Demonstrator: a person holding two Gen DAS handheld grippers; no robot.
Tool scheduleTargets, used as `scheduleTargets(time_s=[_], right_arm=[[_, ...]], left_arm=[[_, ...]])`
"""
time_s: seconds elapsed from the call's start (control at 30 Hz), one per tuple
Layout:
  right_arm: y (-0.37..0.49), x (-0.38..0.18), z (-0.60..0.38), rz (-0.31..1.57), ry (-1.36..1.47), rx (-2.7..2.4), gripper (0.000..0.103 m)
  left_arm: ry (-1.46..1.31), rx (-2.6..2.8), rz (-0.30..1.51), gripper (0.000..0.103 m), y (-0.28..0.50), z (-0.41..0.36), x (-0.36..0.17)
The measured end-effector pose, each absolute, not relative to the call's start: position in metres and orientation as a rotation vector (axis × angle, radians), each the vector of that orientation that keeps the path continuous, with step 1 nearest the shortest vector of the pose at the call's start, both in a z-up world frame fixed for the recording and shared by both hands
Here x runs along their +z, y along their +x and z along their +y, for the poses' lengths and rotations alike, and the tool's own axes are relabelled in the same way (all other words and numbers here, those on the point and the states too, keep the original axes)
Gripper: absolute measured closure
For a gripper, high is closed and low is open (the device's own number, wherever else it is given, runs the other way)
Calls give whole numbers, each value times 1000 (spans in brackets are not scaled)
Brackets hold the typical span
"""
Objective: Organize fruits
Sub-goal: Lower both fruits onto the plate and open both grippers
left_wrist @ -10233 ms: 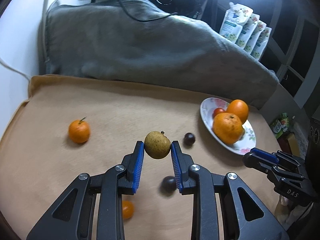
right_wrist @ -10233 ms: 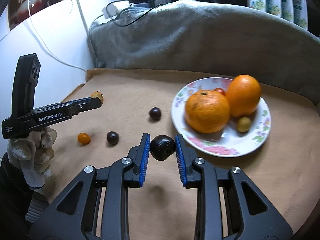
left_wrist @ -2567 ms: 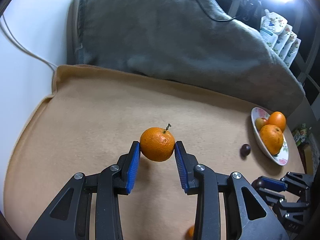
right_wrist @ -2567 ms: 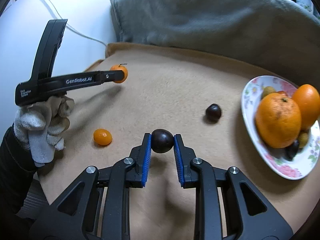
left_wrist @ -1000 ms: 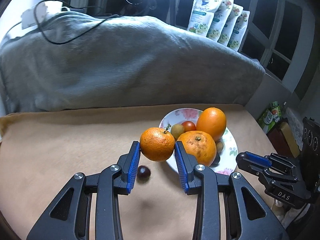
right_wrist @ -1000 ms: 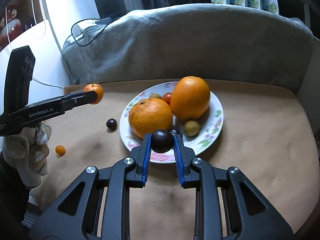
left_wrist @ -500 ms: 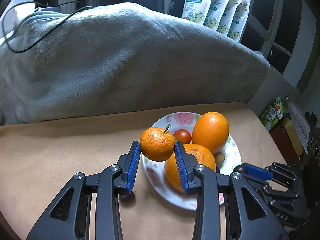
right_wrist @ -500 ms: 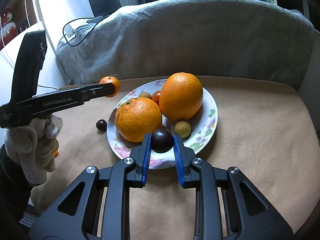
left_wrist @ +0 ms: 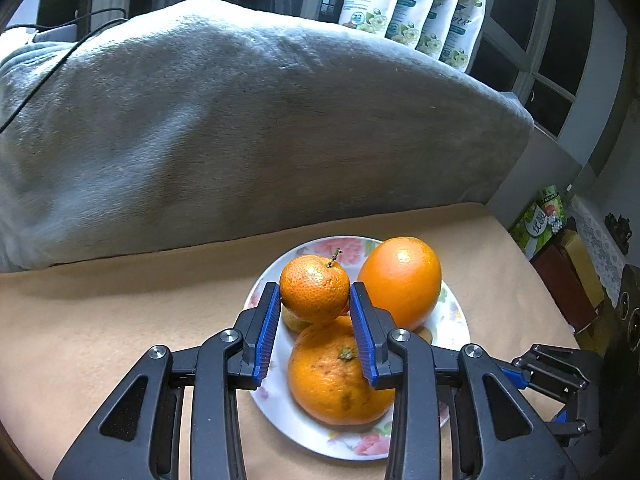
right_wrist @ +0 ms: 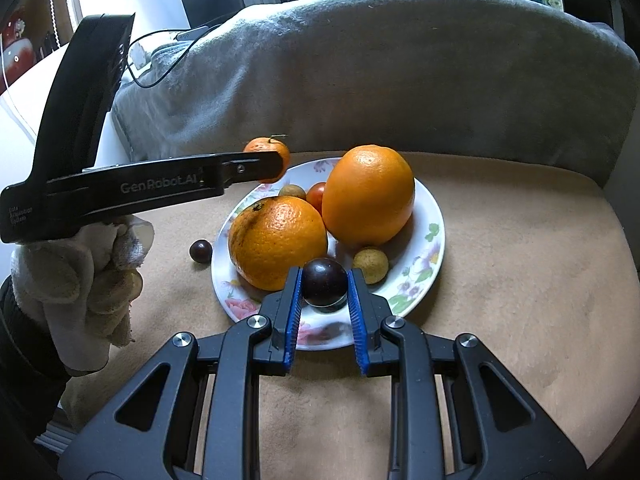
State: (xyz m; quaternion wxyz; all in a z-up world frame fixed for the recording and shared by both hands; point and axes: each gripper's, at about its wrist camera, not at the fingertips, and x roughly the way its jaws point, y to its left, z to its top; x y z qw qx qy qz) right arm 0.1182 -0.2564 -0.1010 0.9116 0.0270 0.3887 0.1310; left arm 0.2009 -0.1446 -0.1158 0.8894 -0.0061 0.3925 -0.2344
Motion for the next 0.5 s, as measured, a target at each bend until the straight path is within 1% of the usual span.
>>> scheduleTargets(time_s=[0.5], right_arm=[[121, -102, -250, 795, 32, 279, 79]], left_arm=[[-15, -490, 824, 68, 203, -147, -117]])
